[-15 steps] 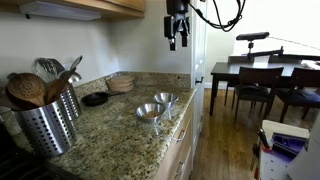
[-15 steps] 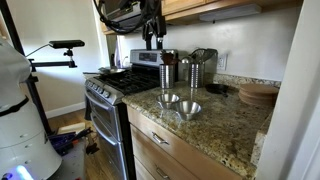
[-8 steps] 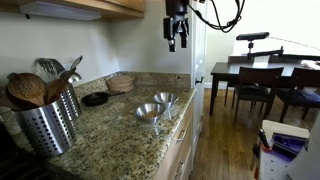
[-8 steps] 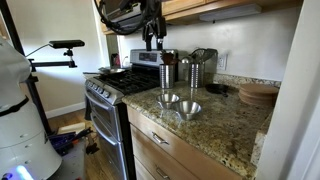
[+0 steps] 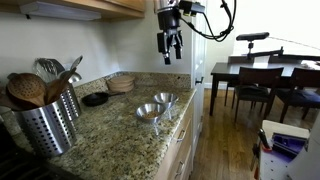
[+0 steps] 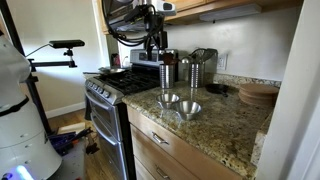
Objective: Pour the things in the bowl on the left into the bowl on the right
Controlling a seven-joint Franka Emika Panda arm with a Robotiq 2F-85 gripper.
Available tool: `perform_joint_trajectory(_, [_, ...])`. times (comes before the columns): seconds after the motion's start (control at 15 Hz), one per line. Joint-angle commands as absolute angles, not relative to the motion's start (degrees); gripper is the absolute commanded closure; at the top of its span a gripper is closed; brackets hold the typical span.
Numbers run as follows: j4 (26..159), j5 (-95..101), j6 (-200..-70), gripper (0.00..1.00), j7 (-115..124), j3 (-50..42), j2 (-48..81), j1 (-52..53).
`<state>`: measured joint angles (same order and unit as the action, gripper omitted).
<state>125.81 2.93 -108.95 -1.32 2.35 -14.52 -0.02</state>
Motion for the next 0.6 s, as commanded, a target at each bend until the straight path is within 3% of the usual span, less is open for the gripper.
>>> perform_joint_trajectory(0.0, [124.3, 3.6, -110.4, 0.00, -1.0, 3.3, -10.7, 1.4])
perform_joint_trajectory(0.53, [121.5, 4.3, -115.5, 0.00, 0.1, 5.4, -2.4, 2.9])
